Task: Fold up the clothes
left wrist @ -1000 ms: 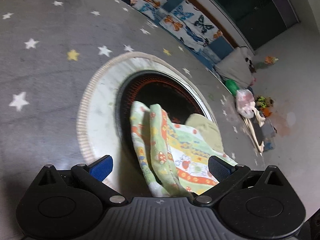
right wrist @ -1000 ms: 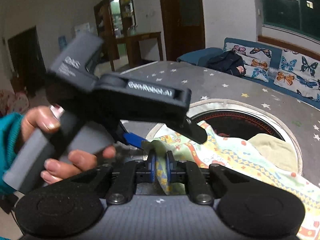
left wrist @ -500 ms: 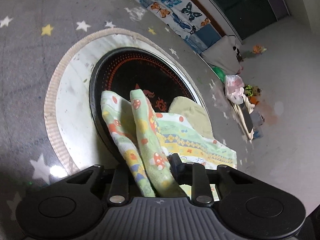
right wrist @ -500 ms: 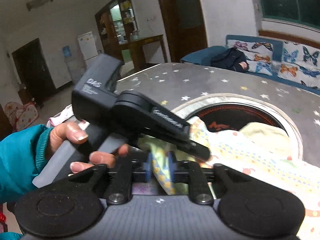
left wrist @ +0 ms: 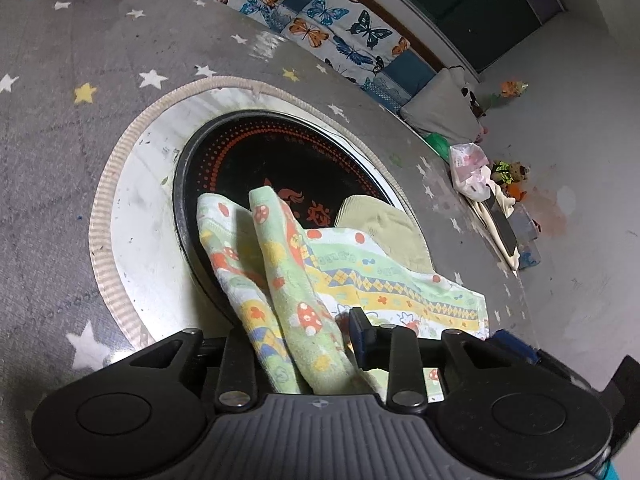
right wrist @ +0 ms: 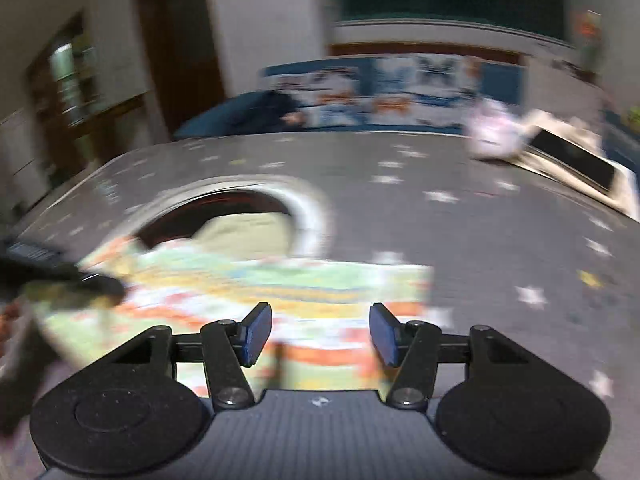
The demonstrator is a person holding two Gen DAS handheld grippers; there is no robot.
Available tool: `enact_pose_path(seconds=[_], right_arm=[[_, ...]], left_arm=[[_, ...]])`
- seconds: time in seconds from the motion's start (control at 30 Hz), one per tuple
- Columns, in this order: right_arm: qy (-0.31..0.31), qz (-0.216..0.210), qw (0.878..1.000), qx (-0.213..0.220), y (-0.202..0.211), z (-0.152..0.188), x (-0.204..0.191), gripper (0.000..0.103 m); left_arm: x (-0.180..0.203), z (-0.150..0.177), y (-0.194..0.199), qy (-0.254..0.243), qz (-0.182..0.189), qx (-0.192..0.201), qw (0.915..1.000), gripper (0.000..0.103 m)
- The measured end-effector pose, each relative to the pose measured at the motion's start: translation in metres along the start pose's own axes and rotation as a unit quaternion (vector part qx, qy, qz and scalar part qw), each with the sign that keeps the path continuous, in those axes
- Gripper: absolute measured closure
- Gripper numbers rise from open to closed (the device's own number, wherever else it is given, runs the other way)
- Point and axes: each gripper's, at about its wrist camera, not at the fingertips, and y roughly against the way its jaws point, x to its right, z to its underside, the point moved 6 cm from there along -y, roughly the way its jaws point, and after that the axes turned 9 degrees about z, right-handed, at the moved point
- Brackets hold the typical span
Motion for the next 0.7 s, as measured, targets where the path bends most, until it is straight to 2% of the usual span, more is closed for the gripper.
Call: enact_pose_path(seconds=[0.1,0.2,0.3,0.33,0.4,0.47,0.53,0.7], right_arm=[[-0.035,0.025,0.999,-0.007,-0.012,-0.001,0.027,0.045],[-0.056,0.023,0.998,-0.015,-0.022,0.002,0.038,0.045],[-0.053,0.016,0.998,-0.014,-0.026,0.003,0.032,0.045],[-0.051,0.013,0.999,-0.012,-0.028,0.003,0.029,0.047],[-0.05,0.008,0.999,-0.007,-0.026,0.002,0.025,0.06],[-0.051,0.003,0.999,-0.002,-0.022,0.0,0.022,0.083],[-0.052,-0.002,0.999,0.004,-0.017,-0.003,0.019,0.092],[-0.053,-0.016,0.998,0.018,-0.004,-0.009,0.011,0.095]], left_arm=[[0.001,0.001,0.001,-0.012,-0.009,0.001,0.9999,0.071],[0.003,0.001,0.001,-0.021,-0.019,0.001,0.9996,0.072],[0.006,0.001,0.001,-0.033,-0.026,-0.002,0.9991,0.072],[0.007,0.0,0.001,-0.038,-0.029,-0.002,0.9988,0.072],[0.01,0.0,0.001,-0.05,-0.036,-0.002,0.9981,0.074],[0.015,0.0,0.001,-0.064,-0.043,-0.002,0.997,0.077],[0.022,0.0,0.003,-0.083,-0.05,0.0,0.9953,0.082],[0.043,-0.004,0.008,-0.124,-0.055,0.005,0.9907,0.089]])
